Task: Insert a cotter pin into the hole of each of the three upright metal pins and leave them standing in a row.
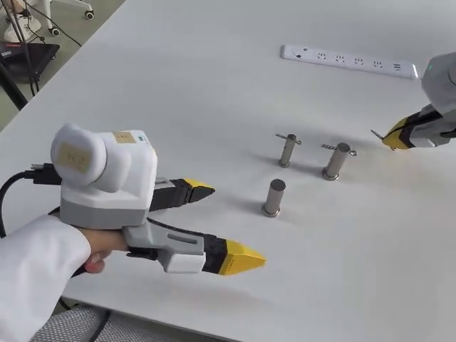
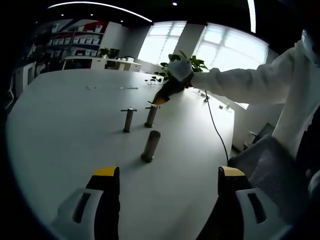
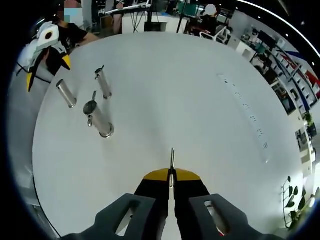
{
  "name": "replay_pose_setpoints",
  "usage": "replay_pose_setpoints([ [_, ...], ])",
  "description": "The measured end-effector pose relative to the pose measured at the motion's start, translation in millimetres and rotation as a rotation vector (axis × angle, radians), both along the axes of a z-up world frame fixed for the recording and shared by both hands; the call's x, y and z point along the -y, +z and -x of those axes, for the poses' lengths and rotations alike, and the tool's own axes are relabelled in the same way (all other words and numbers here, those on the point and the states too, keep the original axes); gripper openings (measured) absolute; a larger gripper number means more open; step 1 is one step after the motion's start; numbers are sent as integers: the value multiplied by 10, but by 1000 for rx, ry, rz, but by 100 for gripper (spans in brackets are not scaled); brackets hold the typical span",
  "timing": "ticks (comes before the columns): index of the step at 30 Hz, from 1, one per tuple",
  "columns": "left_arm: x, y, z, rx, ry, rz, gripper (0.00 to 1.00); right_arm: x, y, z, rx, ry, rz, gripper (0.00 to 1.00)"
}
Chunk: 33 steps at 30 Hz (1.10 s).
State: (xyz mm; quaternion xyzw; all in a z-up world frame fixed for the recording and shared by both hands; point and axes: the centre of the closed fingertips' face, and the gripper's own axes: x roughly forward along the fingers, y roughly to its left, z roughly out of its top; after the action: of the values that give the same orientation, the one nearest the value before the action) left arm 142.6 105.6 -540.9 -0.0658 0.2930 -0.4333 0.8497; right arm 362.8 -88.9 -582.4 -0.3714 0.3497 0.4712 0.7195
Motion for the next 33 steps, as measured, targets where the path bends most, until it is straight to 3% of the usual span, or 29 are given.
replay_pose_setpoints([
  [2,5,43,-9,-2,5,8,75,-31,104,55,25,2,-26,0],
  [3,5,70,-17,-2,10,13,74,-31,94,-31,36,5,-34,0],
  [9,14,259,-118,16,51,71,67,-97,348,179,116,24,-94,0],
  [12,39,328,-172,15,60,78,66,-127,456,267,165,32,-127,0],
  [15,97,361,-177,-10,39,78,62,-175,584,485,202,36,-159,0],
  [17,163,402,-176,-30,22,96,59,-191,614,549,224,32,-173,0],
  [24,375,569,-236,-46,9,169,55,-297,793,958,276,33,-232,0],
  [28,470,606,-238,-56,-4,186,53,-357,837,1153,293,37,-248,0],
  [33,577,584,-192,-89,-33,175,49,-456,820,1404,305,54,-261,0],
])
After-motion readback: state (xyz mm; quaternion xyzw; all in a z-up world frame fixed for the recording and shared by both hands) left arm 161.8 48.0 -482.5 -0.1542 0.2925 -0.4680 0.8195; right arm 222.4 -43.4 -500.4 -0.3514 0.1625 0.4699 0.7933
